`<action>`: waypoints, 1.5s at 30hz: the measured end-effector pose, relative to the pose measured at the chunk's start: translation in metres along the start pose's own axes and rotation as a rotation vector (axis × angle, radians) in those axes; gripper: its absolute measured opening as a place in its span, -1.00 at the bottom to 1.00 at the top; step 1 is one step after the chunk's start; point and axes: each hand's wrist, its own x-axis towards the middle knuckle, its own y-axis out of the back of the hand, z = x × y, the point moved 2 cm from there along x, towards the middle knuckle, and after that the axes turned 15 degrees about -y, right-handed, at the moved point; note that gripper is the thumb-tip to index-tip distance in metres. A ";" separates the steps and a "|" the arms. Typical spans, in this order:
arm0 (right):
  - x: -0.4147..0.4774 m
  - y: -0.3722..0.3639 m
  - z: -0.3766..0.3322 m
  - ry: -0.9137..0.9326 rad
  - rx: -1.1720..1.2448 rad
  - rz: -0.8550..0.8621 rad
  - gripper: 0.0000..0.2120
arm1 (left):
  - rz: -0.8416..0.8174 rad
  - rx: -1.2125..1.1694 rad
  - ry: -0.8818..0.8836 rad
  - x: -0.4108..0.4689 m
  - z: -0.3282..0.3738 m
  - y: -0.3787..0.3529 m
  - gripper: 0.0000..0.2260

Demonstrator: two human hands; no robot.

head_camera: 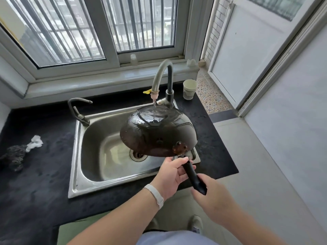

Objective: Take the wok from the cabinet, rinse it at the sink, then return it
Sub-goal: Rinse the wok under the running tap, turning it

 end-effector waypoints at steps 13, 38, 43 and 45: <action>-0.033 -0.007 0.009 -0.127 0.065 0.141 -0.82 | -0.153 0.031 0.097 -0.008 -0.010 -0.010 -0.77; -0.020 -0.025 -0.025 -0.228 0.102 0.344 -0.93 | -0.350 0.162 0.128 0.019 0.018 -0.017 -0.71; -0.019 -0.032 -0.032 -0.230 0.100 0.348 -0.91 | -0.366 0.166 0.106 0.023 0.019 -0.011 -0.68; -0.020 -0.038 -0.036 -0.241 0.103 0.345 -0.91 | -0.367 0.161 0.107 0.026 0.020 -0.006 -0.70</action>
